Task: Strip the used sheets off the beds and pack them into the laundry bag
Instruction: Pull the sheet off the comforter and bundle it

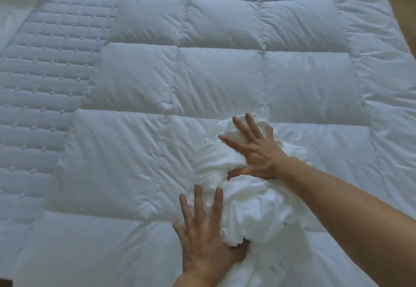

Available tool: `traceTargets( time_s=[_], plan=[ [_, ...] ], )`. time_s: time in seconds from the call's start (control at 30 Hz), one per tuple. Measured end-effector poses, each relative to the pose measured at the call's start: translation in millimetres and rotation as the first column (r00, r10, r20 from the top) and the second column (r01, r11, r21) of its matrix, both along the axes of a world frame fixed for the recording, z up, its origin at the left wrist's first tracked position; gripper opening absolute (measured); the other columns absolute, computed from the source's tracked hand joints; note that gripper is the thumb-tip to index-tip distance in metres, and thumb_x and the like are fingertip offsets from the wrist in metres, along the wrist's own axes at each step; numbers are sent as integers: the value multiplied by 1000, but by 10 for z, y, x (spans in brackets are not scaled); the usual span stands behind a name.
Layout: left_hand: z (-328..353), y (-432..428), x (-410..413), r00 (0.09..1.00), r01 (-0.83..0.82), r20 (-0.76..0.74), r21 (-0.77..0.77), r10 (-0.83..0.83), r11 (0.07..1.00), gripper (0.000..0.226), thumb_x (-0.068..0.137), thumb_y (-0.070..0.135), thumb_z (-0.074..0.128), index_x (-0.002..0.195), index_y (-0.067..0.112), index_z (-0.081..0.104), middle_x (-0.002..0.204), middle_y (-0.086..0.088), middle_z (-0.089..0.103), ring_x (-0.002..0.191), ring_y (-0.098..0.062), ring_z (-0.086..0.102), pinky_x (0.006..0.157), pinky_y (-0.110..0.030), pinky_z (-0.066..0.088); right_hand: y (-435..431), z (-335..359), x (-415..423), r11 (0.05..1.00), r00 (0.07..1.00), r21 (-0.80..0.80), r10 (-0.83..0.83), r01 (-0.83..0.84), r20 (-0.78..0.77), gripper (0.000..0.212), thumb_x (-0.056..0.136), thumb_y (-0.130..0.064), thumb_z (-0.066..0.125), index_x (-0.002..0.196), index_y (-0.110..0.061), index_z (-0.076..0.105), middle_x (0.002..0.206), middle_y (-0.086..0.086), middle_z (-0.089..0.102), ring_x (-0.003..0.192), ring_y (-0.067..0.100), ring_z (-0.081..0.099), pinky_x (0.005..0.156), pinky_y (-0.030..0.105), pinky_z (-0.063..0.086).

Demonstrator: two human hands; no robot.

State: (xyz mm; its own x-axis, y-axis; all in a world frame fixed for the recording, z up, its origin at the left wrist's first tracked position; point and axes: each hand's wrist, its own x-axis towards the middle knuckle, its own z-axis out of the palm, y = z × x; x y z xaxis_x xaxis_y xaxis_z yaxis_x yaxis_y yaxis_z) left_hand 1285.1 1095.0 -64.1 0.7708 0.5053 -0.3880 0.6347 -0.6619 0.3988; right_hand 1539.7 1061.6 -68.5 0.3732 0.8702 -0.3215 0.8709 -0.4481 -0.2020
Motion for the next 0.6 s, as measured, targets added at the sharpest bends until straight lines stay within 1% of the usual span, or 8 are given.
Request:
traceTargets(
  time_s=[0.07,0.1,0.17,0.2,0.27,0.37,0.47,0.6],
  plan=[
    [75,-74,5,990,-106,-104,-82,97,991,131,43,90,52,157,46,6,166,-15,11,146,-48,15,83,-75,43,1,-87,18,978,970,-170,-155,123,-188,112,49,-104,36,147,-66,-6,165,-11,-24,150,25,-30,114,74,3],
    [165,-86,44,973,-173,-178,-134,148,976,127,43,93,49,152,56,-6,167,-13,-5,149,-46,4,91,-74,38,-1,-106,15,968,949,-196,-206,160,-240,115,46,-105,37,146,-67,-4,166,-11,-18,153,26,-21,117,70,8],
    [310,-137,80,927,-323,-277,-243,254,915,116,38,106,24,132,69,-33,159,-1,-37,149,-36,-24,109,-68,21,-21,-93,-15,951,912,-197,-290,239,-291,120,38,-109,35,146,-67,3,167,-7,0,154,27,2,120,59,19],
    [387,-144,107,898,-413,-292,-304,329,859,110,30,109,6,126,73,-33,157,3,-40,148,-30,-28,113,-64,15,-48,-63,-51,937,894,-202,-335,284,-299,120,37,-108,35,146,-66,7,165,-5,7,152,27,11,120,55,23],
    [495,-166,175,829,-559,-282,-382,483,736,105,21,105,-14,123,81,-11,163,7,-28,150,-22,-23,116,-61,8,-127,6,-161,903,858,-229,-420,363,-296,114,42,-104,39,145,-65,12,161,-6,13,147,28,21,117,54,30],
    [576,-195,298,692,-708,-247,-414,678,572,112,26,107,-10,125,72,27,167,5,-4,152,-18,-10,116,-58,6,-289,93,-333,858,821,-233,-509,459,-259,108,47,-102,39,145,-62,16,160,-4,16,140,34,32,111,53,36],
    [502,-278,296,697,-714,-213,-291,685,636,109,42,98,17,135,48,40,166,-2,9,152,-23,-2,114,-57,13,-507,103,-502,767,729,-252,-640,590,-243,122,34,-109,23,146,-60,18,162,-3,16,139,35,36,109,51,38],
    [243,-274,56,798,-602,-188,-196,572,774,132,39,99,26,154,46,-9,167,-8,-5,153,-31,-6,116,-56,14,-828,75,-835,620,548,-263,-781,739,-300,120,41,-105,37,149,-58,16,161,1,18,139,34,36,109,49,37]
  ],
)
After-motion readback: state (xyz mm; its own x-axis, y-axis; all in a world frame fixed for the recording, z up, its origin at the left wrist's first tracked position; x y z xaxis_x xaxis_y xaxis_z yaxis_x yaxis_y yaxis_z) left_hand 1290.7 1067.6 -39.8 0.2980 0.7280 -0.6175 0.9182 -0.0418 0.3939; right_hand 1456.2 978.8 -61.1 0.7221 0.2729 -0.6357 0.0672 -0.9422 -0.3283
